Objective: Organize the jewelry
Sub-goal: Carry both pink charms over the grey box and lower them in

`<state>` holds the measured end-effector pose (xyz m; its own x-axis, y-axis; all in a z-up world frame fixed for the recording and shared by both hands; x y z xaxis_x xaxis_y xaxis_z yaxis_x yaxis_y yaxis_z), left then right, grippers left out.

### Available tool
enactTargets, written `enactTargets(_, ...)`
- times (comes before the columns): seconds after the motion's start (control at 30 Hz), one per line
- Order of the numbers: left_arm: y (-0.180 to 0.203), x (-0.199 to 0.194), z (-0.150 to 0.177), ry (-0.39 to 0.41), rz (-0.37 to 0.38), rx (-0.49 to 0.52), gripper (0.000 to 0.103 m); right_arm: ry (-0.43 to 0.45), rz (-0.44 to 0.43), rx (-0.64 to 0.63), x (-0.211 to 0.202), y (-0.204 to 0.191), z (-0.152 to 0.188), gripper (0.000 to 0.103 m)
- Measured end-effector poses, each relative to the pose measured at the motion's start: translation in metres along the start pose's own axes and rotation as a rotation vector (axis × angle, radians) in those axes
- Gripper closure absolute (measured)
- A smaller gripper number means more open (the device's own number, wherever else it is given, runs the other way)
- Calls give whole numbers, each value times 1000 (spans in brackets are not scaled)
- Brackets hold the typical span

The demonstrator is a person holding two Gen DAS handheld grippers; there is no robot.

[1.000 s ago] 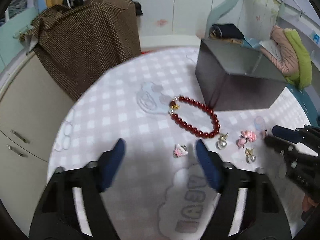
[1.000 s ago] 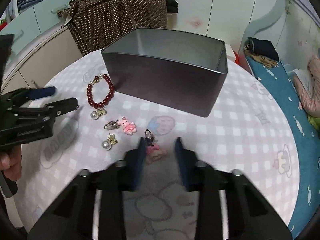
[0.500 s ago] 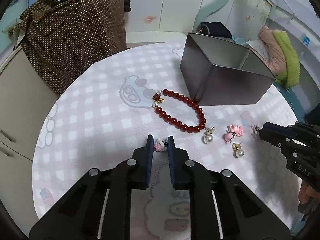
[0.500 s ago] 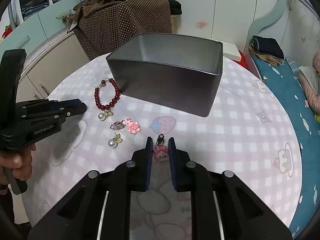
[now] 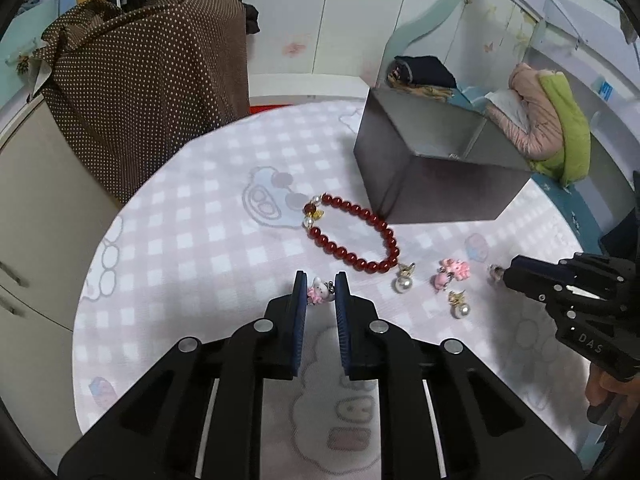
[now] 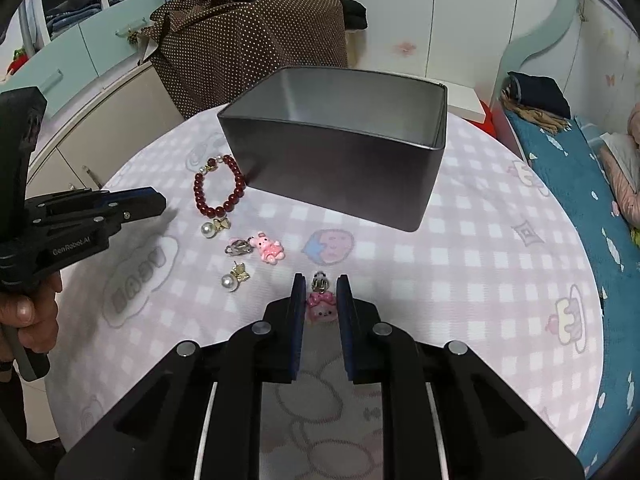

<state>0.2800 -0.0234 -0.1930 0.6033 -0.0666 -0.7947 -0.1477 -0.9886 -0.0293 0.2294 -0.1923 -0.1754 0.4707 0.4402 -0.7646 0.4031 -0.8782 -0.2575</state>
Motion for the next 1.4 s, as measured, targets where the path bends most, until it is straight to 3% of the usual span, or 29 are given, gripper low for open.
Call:
enactTargets(0.3, -2, -38, -22, 79, 27, -13, 89, 58, -9, -13, -30, -8, -15, 89)
enactTargets(0.63, 19, -84, -94, 232, 76, -6, 89, 228, 29, -118, -90, -18, -96, 89)
enactTargets(0.8, 32, -92, -131, 263, 117, -13, 89, 279, 35, -137, -102, -16, -133, 89)
enactTargets(1.07, 58, -79, -166, 236, 165, -4, 89, 269, 15, -127, -97, -9, -153, 89)
enactTargets(1.4, 76, -37, -162, 140, 185, 21, 88, 204, -5, -55, -70, 8, -147, 88)
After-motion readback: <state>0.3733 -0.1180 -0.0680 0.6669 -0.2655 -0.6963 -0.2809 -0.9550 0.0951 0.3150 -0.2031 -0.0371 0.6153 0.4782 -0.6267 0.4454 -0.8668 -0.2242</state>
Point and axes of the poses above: each gripper's, at about its wrist camera, not at the fingertips, and x roughly the way its jaws point, y to its right, z to its underside, the point moved 5 cm from there along x, roughly the way its jaws point, and after that the axes turned 11 degrees about -z, right-handed, at the moved point
